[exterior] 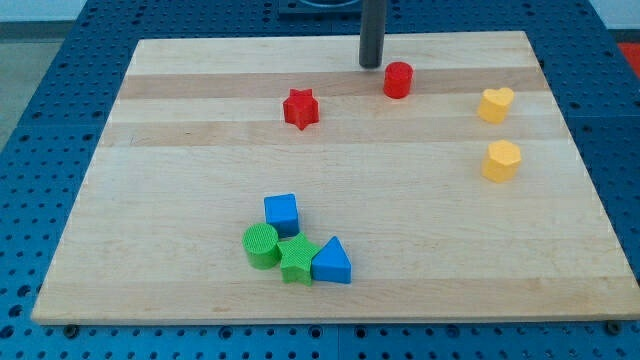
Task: Move the red circle horizontal to the red star
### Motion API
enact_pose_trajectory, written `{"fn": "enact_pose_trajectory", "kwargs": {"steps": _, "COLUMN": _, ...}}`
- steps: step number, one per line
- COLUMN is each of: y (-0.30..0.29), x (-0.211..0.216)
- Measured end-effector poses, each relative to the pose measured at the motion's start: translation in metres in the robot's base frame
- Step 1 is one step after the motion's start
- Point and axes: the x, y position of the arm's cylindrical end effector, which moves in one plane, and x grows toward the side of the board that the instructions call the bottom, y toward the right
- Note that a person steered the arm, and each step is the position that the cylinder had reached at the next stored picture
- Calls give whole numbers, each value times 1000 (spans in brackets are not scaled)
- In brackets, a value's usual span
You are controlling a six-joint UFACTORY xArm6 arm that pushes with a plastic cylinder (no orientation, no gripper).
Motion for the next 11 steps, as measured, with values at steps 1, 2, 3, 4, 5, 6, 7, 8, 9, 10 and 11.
{"fn": "enact_pose_trajectory", "kwargs": {"steps": 1, "y": 33, "x": -1}}
{"fn": "enact_pose_trajectory", "kwargs": {"steps": 2, "y": 33, "x": 33}}
{"fn": "enact_pose_trajectory", "kwargs": {"steps": 3, "y": 32, "x": 51}}
{"fn": "enact_pose_trajectory", "kwargs": {"steps": 4, "y": 32, "x": 79}}
{"fn": "enact_pose_trajectory", "kwargs": {"steps": 5, "y": 32, "x": 79}}
{"fn": "enact_pose_trajectory", "kwargs": {"steps": 6, "y": 61, "x": 74}}
{"fn": "enact_pose_trajectory", "kwargs": {"steps": 7, "y": 90, "x": 74}}
{"fn": "enact_pose_trajectory", "kwargs": {"steps": 8, "y": 90, "x": 78}}
{"fn": "enact_pose_trajectory", "kwargs": {"steps": 9, "y": 90, "x": 104}}
{"fn": "enact_pose_trajectory", "kwargs": {"steps": 10, "y": 90, "x": 105}}
{"fn": "enact_pose_trajectory", "kwargs": {"steps": 11, "y": 83, "x": 106}}
